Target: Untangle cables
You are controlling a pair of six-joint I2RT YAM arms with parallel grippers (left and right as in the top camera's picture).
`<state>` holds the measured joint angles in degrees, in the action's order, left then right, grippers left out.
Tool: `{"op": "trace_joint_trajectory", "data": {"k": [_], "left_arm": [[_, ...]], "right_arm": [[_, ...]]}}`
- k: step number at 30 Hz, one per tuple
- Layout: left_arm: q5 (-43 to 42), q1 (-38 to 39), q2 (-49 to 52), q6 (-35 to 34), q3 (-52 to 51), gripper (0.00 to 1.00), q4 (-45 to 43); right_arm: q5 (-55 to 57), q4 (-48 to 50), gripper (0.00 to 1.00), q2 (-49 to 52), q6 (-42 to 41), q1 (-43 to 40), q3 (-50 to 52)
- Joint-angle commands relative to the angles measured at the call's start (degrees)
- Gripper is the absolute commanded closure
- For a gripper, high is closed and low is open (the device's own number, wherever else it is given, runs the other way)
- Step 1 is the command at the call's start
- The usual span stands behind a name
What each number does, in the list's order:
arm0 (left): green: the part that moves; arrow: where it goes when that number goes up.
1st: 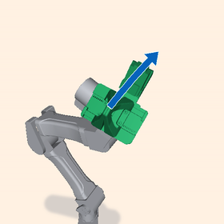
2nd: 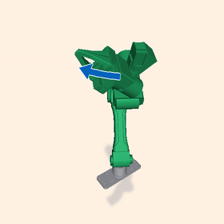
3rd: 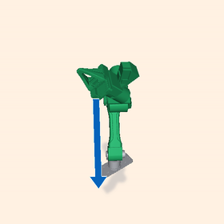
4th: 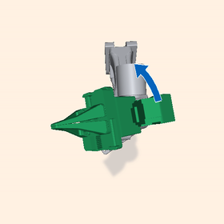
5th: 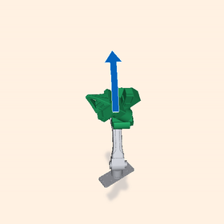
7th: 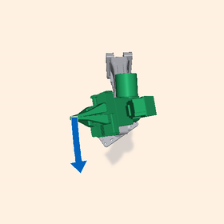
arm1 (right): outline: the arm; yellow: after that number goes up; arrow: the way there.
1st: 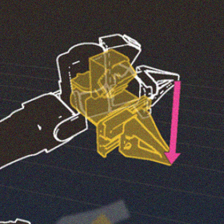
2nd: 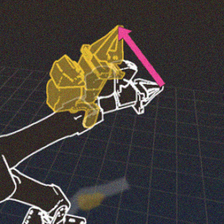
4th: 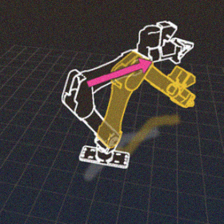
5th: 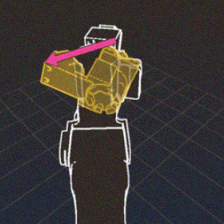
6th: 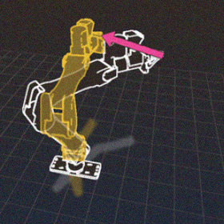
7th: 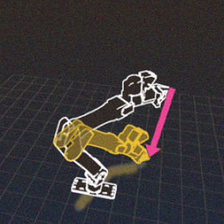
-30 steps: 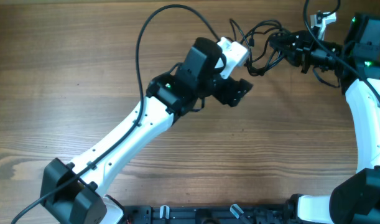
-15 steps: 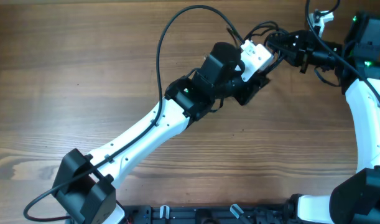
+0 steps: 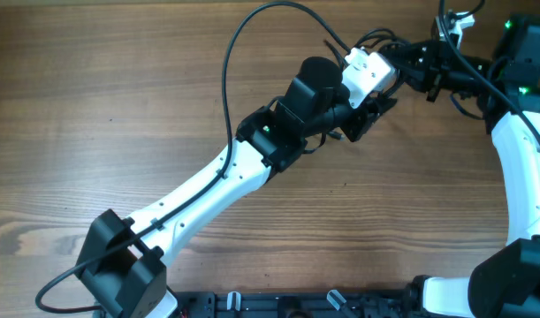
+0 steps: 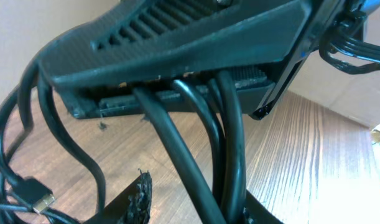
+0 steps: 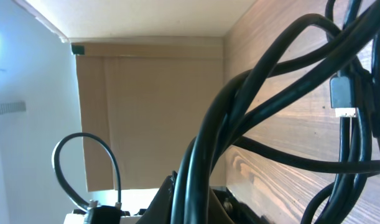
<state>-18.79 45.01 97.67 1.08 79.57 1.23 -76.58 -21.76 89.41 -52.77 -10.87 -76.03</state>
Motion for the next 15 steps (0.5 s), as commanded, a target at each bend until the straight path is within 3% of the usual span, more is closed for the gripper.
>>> {"op": "trace_joint_trajectory", "data": {"k": [1, 4, 7, 13, 15], "left_arm": [[-0.42, 0.83, 0.72, -2.23, 0.26, 0.96, 1.62], [-4.24, 0.76, 0.63, -12.44, 0.26, 0.96, 3.74], [-16.02, -0.44, -1.53, -24.76, 0.26, 0.96, 6.49], [-37.81, -8.13, -7.72, -35.17, 0.26, 0.96, 9.49], [-42.8, -11.61, -9.07, -39.39, 0.26, 0.96, 7.63]], "right_arm": [[-1.42, 4.79, 0.96, 0.07, -2.47, 0.2, -1.22], [7.15, 6.69, 0.96, 0.07, -2.71, 0.2, -1.22], [21.55, 2.84, 0.96, 0.22, -0.57, 0.2, -1.2], [55.36, -14.4, 0.96, 0.24, 10.56, 0.2, -1.16], [57.68, -17.64, 0.91, 0.22, 17.73, 0.2, -1.16]]}}
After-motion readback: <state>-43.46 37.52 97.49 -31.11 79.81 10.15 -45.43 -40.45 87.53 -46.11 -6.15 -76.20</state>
